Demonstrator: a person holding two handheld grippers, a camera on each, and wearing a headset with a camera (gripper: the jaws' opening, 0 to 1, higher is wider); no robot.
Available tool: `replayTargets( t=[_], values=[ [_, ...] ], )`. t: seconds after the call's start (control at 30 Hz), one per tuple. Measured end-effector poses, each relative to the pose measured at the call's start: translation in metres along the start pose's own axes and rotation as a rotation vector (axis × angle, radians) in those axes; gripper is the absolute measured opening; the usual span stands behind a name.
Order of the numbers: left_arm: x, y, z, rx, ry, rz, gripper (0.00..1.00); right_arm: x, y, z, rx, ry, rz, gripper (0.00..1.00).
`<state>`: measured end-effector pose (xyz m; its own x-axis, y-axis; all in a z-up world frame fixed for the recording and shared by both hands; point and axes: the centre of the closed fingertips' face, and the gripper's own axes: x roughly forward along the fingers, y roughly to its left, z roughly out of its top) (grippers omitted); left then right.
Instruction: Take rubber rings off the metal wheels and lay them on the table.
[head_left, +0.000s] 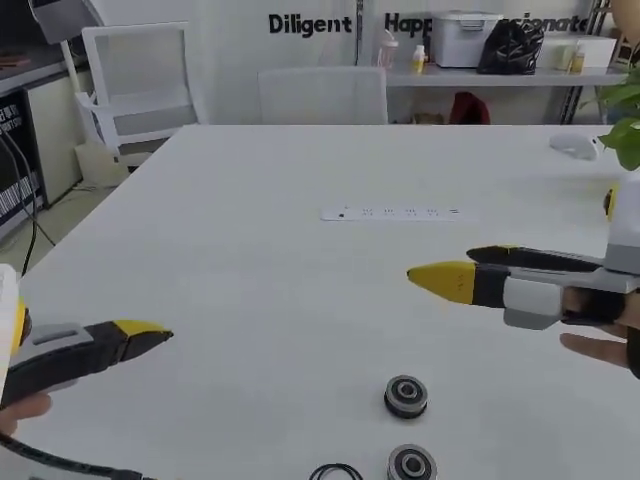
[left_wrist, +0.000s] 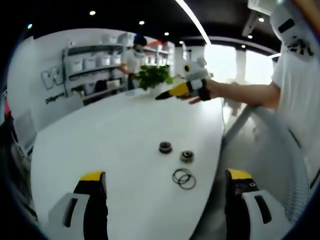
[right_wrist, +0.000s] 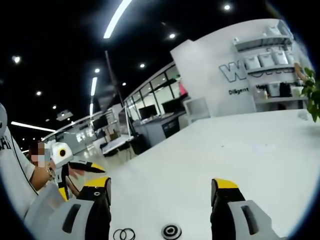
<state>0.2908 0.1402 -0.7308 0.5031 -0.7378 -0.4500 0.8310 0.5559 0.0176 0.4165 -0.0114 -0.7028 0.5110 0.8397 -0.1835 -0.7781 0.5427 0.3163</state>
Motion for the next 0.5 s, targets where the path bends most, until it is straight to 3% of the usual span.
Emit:
replayTargets(
  t=[0.23, 0.5],
  values=[
    [0.006, 0.003, 0.035, 0.096, -0.025, -0.006, 1.0, 0.0, -0.007, -0.011, -0.027, 0.049, -0.016, 0.84],
    [0.021, 0.005, 0.064, 0.16, -0.055, -0.038, 1.0, 0.002, -0.01, -0.021, -0.044, 0.094, -0.021, 0.78]
  ],
)
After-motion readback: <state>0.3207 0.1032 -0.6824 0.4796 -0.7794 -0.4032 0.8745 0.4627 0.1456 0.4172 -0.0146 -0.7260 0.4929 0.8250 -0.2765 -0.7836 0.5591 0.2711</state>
